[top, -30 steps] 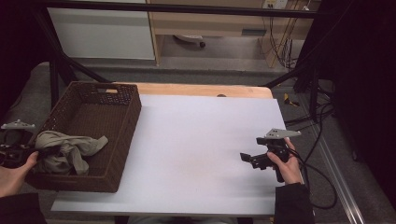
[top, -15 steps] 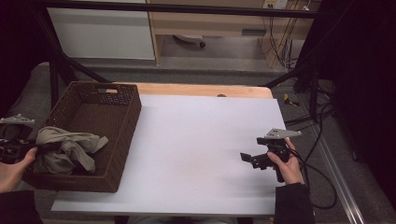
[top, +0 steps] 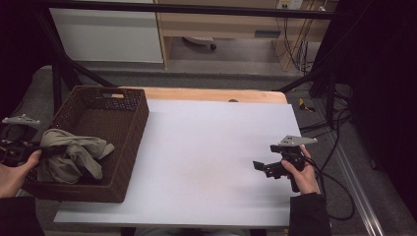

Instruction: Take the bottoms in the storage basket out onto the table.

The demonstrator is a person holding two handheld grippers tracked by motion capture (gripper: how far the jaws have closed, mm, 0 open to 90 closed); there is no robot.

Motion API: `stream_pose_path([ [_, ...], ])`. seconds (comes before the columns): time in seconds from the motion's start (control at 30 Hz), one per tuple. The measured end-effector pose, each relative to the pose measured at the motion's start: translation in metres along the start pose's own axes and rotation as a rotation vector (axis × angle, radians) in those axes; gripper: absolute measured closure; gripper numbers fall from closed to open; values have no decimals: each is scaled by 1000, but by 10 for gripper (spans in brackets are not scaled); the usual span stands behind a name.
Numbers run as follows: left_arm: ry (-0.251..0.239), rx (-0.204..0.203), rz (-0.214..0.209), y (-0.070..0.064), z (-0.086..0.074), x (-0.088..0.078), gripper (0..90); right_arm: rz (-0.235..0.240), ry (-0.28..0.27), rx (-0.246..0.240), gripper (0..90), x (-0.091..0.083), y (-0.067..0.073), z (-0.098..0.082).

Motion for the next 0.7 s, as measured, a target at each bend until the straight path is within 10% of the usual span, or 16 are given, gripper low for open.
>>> stream_pose_path([
  [0.7, -11, 40, -12, -8, 27, -11, 631, 0, -4, -1, 7, -1, 0, 1],
])
Point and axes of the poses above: each handheld gripper's, and its own axes: x roughly forward along the jaws, z roughly out of its top, y roughly to its left, the point moved 3 cm from there along x, roughly forward along the jaws, and after that the axes turned 10 degrees about -y, right-handed, at the moved point
